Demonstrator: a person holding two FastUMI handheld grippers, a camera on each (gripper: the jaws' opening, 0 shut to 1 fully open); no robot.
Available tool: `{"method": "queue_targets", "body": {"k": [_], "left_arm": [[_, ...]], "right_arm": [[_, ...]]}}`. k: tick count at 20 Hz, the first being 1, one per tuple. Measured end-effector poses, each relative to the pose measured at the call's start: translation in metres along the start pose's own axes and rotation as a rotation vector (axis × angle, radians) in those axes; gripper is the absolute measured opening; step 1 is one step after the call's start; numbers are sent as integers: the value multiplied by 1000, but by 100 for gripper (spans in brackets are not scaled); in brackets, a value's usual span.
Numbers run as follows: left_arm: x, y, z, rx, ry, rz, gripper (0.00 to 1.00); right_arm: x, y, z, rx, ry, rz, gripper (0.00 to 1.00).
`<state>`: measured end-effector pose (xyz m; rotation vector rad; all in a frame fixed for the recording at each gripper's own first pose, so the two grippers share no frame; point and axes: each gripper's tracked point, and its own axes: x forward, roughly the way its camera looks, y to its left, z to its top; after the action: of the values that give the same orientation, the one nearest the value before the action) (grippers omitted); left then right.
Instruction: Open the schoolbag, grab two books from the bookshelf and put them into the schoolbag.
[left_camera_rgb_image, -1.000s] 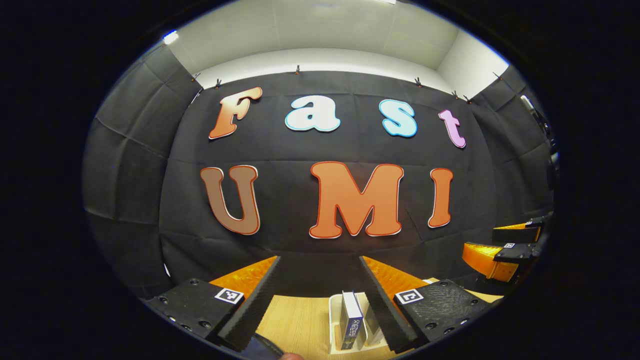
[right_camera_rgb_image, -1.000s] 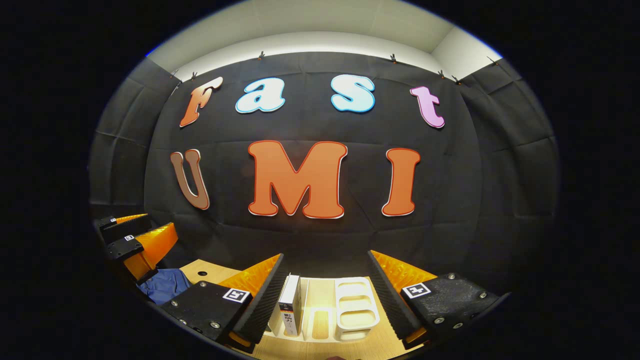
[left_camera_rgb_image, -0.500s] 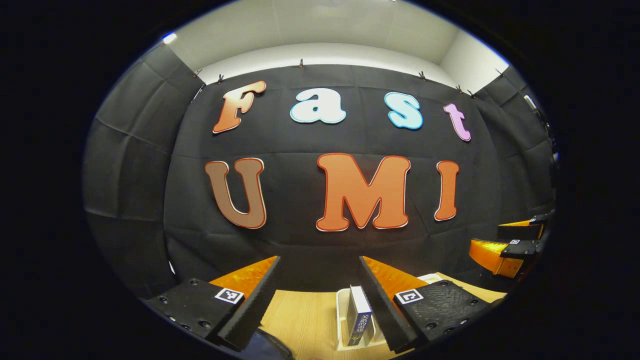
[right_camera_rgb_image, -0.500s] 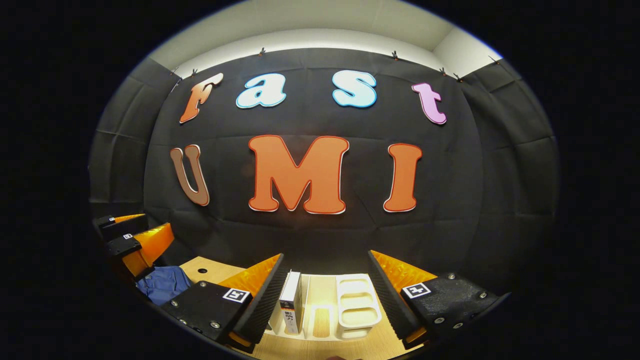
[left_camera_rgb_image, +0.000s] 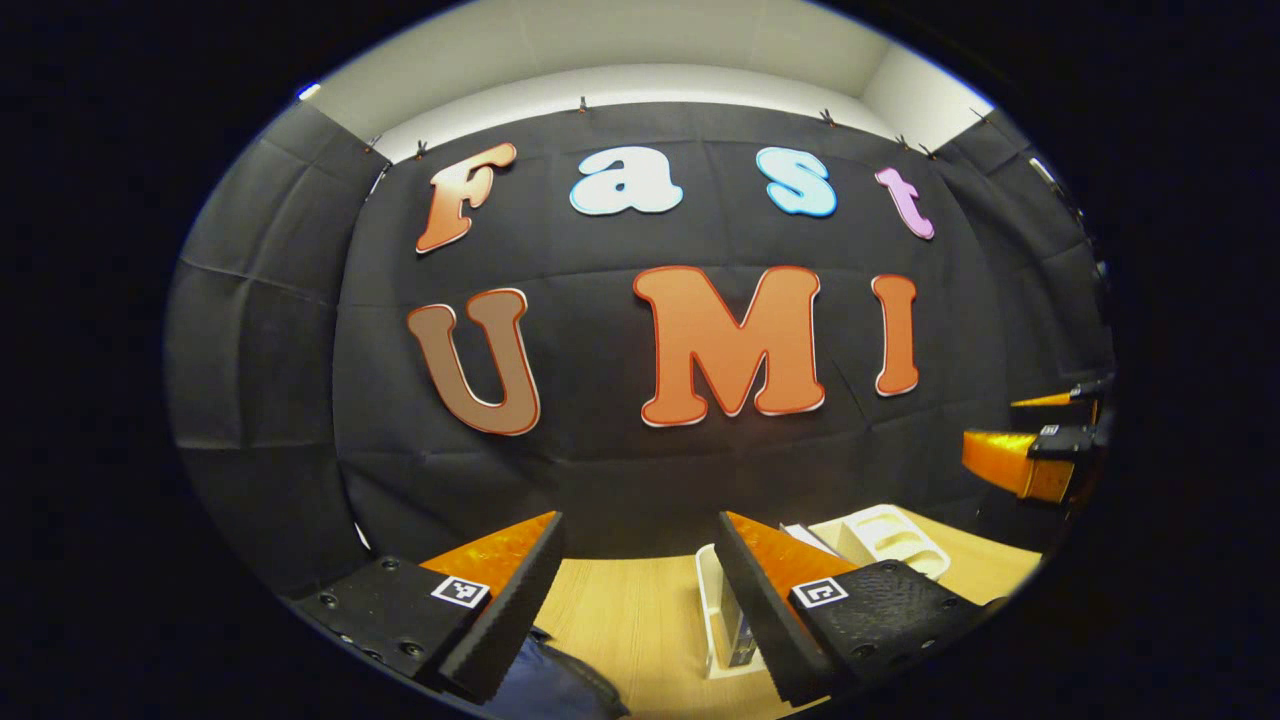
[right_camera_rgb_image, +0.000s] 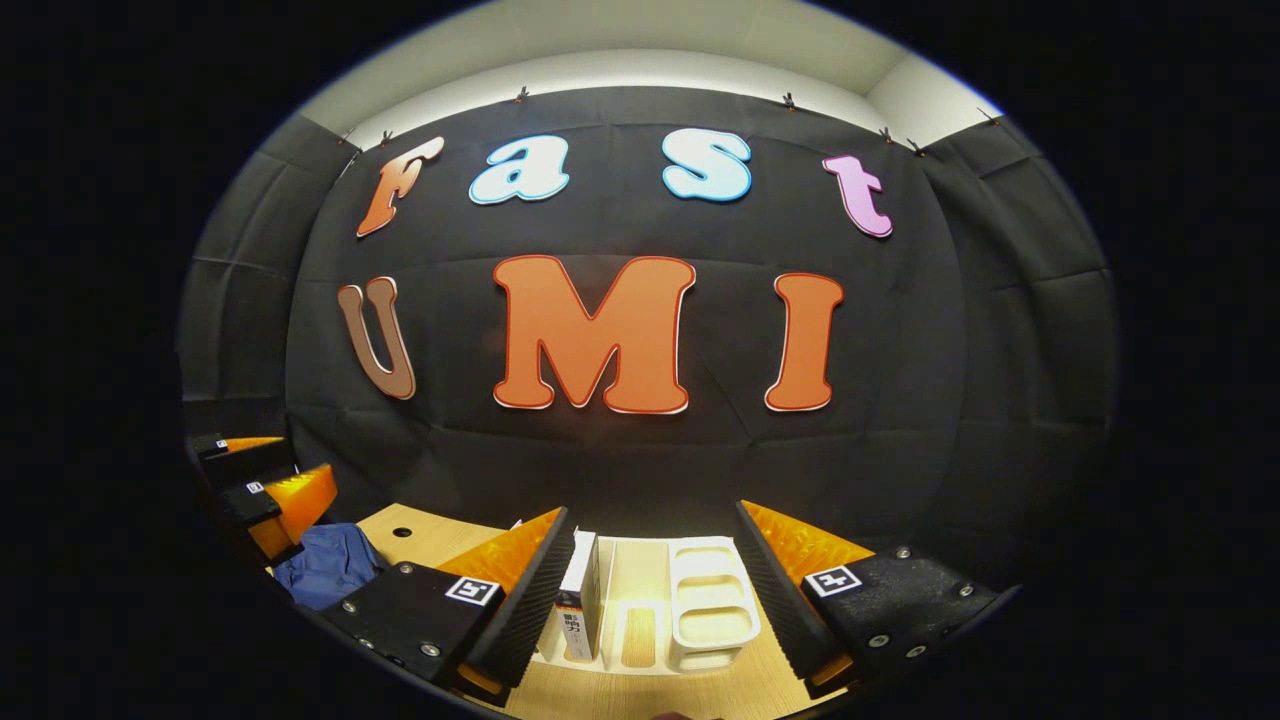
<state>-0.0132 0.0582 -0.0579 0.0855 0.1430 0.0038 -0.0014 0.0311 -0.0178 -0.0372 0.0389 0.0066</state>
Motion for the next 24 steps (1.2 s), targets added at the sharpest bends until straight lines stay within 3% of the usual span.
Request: {"method": "queue_targets", "body": {"k": [1, 8, 13, 18, 24], "left_arm": [[-1, 3, -10, 24, 21, 2, 98], [-16, 7, -111, 179, 256, -52, 96], [-46, 7, -187, 361, 425, -91, 96], [-86, 22, -248, 524, 598, -74, 96], [-115, 34, -311, 612, 751, -64, 98]], "right_arm": [[0, -3, -2, 3, 7, -3, 95], [7, -28, -19, 11, 42, -47, 95], [8, -45, -37, 11, 74, -76, 95], [6, -59, -56, 13, 118, -98, 95], [7, -65, -74, -24, 161, -96, 95]]}}
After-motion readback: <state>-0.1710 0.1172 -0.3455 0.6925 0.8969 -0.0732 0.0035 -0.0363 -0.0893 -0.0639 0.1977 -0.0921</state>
